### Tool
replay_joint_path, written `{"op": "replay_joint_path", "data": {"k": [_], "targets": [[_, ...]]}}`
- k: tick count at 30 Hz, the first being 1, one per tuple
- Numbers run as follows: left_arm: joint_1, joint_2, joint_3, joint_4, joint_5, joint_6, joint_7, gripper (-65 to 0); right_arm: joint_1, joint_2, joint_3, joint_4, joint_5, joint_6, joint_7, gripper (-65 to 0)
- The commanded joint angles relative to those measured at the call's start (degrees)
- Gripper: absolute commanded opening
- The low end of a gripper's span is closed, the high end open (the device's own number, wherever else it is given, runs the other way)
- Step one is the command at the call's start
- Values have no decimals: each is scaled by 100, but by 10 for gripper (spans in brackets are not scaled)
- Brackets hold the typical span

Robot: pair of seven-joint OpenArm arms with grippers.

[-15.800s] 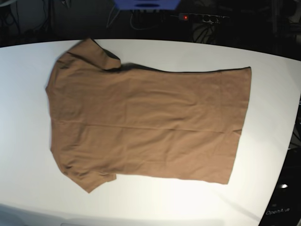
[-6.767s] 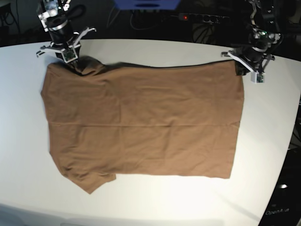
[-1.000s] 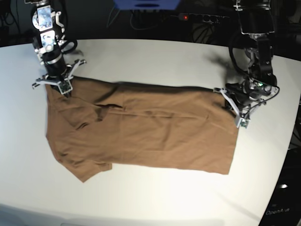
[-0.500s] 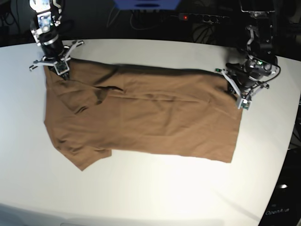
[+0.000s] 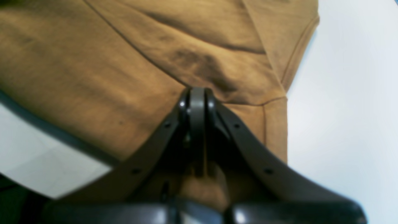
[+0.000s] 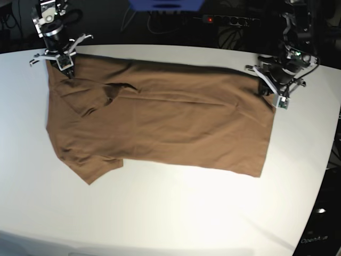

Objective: Fold the T-shirt properly
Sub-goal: 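Drag the shirt toward the robot with both grippers, then lower it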

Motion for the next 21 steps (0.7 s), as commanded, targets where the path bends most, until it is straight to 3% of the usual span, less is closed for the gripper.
{"op": "replay_joint_path", "data": {"k": [1,6,21], "targets": [[446,68,65,-285,643,-40,1866,-614,-111,18,-28,-102,-146,223,-622,-644],[640,68,65,-347,643,-40,1514,-614,-103,18,-28,-102,-146,232,-622,-646],[675,33,65,-311,643,-40,1540,-614,170,212,-2,91,-154,232,-622,-646]]}}
